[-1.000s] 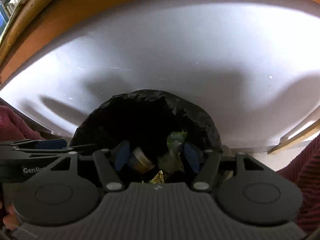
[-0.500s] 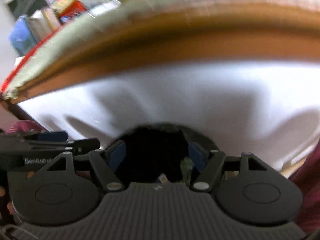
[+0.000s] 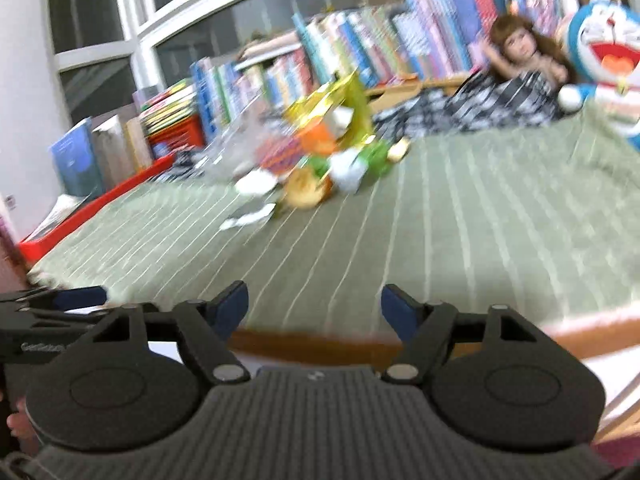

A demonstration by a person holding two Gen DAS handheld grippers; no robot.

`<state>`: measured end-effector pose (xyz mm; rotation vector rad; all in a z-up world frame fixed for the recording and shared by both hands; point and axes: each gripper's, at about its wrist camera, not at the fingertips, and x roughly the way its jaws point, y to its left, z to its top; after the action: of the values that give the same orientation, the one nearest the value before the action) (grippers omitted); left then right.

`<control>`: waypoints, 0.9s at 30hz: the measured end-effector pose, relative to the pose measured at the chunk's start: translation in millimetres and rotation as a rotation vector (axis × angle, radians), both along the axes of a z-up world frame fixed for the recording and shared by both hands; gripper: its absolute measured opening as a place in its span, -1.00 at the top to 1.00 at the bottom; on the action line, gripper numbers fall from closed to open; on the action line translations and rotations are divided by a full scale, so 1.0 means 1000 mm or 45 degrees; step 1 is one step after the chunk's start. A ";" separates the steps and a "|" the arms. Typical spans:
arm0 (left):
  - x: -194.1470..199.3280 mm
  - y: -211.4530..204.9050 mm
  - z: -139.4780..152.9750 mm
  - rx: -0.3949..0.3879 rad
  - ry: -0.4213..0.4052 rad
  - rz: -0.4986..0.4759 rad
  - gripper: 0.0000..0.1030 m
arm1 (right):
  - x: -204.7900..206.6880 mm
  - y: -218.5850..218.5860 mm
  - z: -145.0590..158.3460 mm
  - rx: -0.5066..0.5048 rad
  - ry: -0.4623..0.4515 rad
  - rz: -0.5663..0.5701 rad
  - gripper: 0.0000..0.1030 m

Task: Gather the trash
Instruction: 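Grasp a small foil scrap with the left tool while the right grasps white paper and green wrapper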

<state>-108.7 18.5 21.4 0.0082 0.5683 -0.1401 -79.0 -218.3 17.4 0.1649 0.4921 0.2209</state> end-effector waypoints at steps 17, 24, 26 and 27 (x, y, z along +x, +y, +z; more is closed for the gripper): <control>0.134 -0.021 -0.014 -0.118 0.025 -0.049 -0.77 | 0.133 -0.013 0.012 0.045 0.067 -0.167 0.00; 0.165 -0.040 -0.019 -0.094 0.036 -0.066 -0.71 | 0.177 -0.010 0.007 0.096 0.146 -0.178 -0.26; 0.174 -0.043 -0.020 -0.105 0.050 -0.075 -0.64 | 0.187 -0.008 0.005 0.105 0.157 -0.170 -0.35; 0.178 -0.044 -0.021 -0.116 0.061 -0.078 -0.58 | 0.190 -0.006 0.004 0.110 0.162 -0.169 -0.37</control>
<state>69.1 -25.3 0.5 -0.0666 0.6096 -0.2262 111.0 -224.1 21.6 0.2960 0.5958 0.1020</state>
